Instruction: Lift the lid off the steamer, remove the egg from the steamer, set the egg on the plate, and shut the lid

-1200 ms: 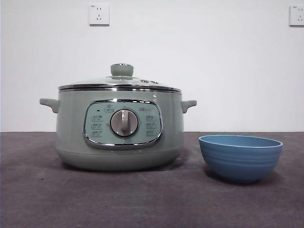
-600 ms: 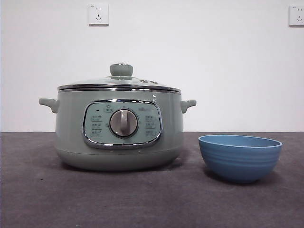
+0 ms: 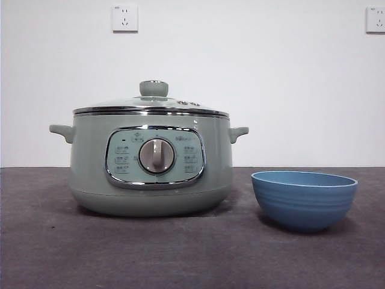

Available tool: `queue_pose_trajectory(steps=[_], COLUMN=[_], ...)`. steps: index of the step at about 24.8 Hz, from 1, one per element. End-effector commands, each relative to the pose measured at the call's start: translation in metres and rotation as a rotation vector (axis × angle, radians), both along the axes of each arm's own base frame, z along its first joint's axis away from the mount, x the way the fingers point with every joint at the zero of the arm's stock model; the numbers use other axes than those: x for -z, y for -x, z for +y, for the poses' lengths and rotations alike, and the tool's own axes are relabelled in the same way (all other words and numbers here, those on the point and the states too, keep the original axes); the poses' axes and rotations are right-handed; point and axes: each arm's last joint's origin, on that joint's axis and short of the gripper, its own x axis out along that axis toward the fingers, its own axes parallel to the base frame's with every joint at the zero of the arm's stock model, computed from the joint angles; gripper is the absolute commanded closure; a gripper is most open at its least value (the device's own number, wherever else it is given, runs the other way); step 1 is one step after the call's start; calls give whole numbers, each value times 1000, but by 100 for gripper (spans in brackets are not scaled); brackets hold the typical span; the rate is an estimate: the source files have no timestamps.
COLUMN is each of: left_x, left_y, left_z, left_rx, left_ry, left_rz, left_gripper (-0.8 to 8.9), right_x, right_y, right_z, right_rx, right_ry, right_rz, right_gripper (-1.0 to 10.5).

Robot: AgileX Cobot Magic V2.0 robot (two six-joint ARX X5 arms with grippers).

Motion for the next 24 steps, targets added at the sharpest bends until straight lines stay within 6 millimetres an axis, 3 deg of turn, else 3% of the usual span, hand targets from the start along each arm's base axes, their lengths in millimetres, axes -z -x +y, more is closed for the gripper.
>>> queue_pose_trajectory(steps=[1, 7, 11, 13, 15, 18, 24], left_x=[4, 4, 4, 4, 4, 4, 4], left_y=[-1, -1, -1, -1, -1, -1, -1], left_z=[0, 0, 0, 0, 0, 0, 0], left_rx=[-2, -2, -2, -2, -2, -2, -2], left_ry=[11, 11, 11, 11, 11, 11, 11], left_rz=[7, 7, 7, 7, 7, 7, 7], left_gripper=[816, 816, 816, 816, 816, 816, 816], right_x=[-1, -2, -15, -13, 4, 49, 106], right_y=[0, 3, 16, 24, 26, 19, 12], right_z=[0, -2, -21, -31, -37, -42, -46], right_rx=[3, 5, 100, 201, 278, 341, 452], right_ry=[-4, 0, -57, -86, -100, -116, -80], right_rz=[-2, -25, -254, -380, -488, -619, -658], right_gripper=[945, 945, 945, 945, 945, 945, 945])
